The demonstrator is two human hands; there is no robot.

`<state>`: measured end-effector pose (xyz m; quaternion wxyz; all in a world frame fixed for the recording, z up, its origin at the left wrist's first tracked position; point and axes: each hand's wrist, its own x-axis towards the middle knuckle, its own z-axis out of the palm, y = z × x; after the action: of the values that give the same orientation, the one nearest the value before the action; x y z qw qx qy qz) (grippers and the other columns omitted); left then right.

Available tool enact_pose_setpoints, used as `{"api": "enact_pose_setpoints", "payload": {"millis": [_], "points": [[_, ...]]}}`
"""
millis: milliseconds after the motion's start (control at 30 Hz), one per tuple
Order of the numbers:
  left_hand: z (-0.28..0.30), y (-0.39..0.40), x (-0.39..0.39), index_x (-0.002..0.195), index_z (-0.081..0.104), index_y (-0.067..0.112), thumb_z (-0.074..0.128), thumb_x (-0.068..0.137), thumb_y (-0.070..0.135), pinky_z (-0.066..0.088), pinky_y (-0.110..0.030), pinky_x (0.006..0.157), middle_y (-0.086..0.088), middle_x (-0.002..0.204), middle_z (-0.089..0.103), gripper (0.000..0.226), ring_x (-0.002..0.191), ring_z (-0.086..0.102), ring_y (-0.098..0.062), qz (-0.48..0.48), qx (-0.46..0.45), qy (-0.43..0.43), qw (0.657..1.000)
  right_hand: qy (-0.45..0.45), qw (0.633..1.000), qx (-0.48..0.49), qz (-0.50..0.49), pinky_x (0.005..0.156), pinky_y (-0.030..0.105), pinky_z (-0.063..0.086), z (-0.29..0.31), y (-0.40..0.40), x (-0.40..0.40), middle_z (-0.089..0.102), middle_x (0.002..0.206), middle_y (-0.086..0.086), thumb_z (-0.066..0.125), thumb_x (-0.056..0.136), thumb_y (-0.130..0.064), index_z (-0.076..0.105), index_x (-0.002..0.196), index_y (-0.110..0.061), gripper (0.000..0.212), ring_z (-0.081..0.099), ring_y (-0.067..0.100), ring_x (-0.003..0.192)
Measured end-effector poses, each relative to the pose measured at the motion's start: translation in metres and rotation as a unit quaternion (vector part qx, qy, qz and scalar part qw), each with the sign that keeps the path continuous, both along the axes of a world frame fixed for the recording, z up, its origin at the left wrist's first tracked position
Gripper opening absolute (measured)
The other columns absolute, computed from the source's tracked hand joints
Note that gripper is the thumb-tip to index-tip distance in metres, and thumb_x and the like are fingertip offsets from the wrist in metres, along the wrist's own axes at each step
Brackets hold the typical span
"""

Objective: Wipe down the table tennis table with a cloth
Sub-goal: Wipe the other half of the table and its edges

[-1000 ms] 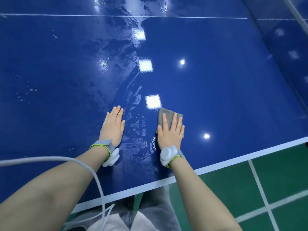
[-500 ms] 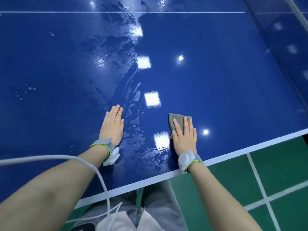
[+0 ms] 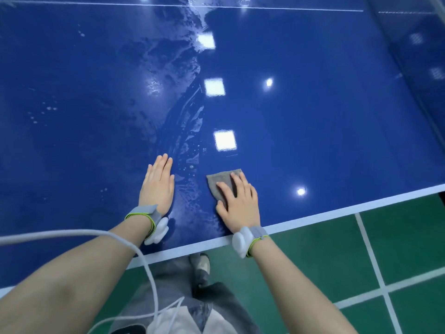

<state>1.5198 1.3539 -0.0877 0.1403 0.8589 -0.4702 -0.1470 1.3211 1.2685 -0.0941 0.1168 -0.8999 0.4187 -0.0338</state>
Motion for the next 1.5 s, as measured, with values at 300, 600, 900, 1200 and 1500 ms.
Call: {"api": "enact_pose_setpoints", "payload": {"millis": [300,600,900,1200,1500], "points": [[0.003,0.024,-0.026,0.144,0.025,0.002,0.03,0.1,0.011,0.0,-0.028,0.116,-0.008,0.154,0.017,0.045,0.144,0.009,-0.02,0.041,-0.001,0.024,0.999,0.083,0.99,0.059,-0.096,0.115,0.046,-0.01,0.012,0.009,-0.023,0.003,0.159,0.013,0.002,0.081,-0.048,0.02,0.15,-0.03,0.074,-0.005,0.032,0.146],[0.005,0.056,-0.051,0.145,0.024,0.004,0.031,0.1,0.012,0.002,-0.029,0.116,-0.008,0.155,0.016,0.046,0.144,0.009,-0.019,0.051,0.016,0.014,0.998,0.095,0.99,0.087,0.049,0.101,0.054,0.038,0.01,0.07,-0.007,0.048,0.14,0.019,0.029,0.092,-0.041,0.056,0.132,-0.025,0.051,0.044,0.038,0.13],[0.009,0.086,-0.057,0.146,0.021,0.005,0.03,0.099,0.011,0.0,-0.028,0.116,-0.006,0.156,0.012,0.047,0.144,0.006,-0.018,0.026,0.038,0.041,0.998,0.124,0.986,0.072,-0.082,0.117,0.042,-0.003,0.011,0.032,-0.075,-0.007,0.159,0.011,-0.01,0.087,-0.05,0.005,0.151,-0.031,0.068,-0.01,0.029,0.146],[0.01,0.112,-0.067,0.146,0.018,0.006,0.029,0.1,0.012,-0.001,-0.026,0.115,-0.004,0.156,0.008,0.048,0.145,0.002,-0.017,0.033,0.05,0.055,0.997,0.115,0.989,0.084,-0.031,0.112,0.052,0.021,0.016,0.111,-0.009,0.03,0.15,0.023,0.013,0.089,-0.045,0.038,0.144,-0.022,0.065,0.025,0.041,0.14],[0.015,0.136,-0.051,0.142,0.034,0.008,0.032,0.098,0.006,0.005,-0.02,0.113,0.0,0.153,0.021,0.044,0.143,0.013,-0.014,-0.005,0.026,0.097,0.995,0.086,0.992,0.089,-0.019,0.118,0.041,-0.003,0.014,0.085,-0.032,-0.005,0.159,0.01,0.03,0.1,-0.028,0.023,0.148,-0.016,0.05,-0.008,0.027,0.146]]}}
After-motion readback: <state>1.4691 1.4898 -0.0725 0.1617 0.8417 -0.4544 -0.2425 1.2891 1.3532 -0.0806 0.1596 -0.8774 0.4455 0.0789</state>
